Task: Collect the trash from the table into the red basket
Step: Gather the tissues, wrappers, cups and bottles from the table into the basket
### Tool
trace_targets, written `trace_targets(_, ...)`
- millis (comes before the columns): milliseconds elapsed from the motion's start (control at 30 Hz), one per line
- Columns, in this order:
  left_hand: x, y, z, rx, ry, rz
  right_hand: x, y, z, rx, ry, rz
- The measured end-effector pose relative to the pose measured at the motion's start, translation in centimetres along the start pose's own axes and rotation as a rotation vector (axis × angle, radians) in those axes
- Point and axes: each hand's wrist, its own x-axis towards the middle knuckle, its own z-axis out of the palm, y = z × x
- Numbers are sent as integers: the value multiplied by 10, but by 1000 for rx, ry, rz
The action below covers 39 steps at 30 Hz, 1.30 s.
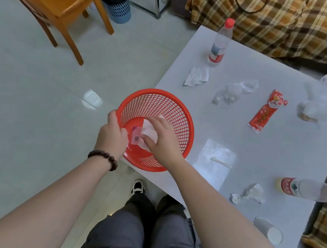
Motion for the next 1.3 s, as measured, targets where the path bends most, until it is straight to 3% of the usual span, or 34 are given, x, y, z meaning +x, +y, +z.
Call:
trace_targets(100,6,-11,-9,21,54,-3,-1,4,-11,146,282,-6)
trace_targets(200,12,-25,-18,59,104,-24,-7,34,-19,151,511,118)
trace_targets(267,14,-30,-21,71,118,-43,-16,66,-14,92,445,272)
trace_targets(367,14,-37,-17,87,129,-41,-36,118,7,-58,202,430)
trace_targets(567,24,-49,-3,111,111,-20,-48,170,65,-275,-141,449)
trace_targets(900,34,-59,4,169,101,50,-29,193,94,-336,-142,585)
trace_targets(1000,35,-59,4,166,90,60,-27,189,84,-254,-54,613)
trace_targets(1100,37,-52,6,160,81,59,-23,166,62,-89,153,611)
trace_targets(1300,33,-24,12,133,21,35,-6,88,-3,112,588,358)
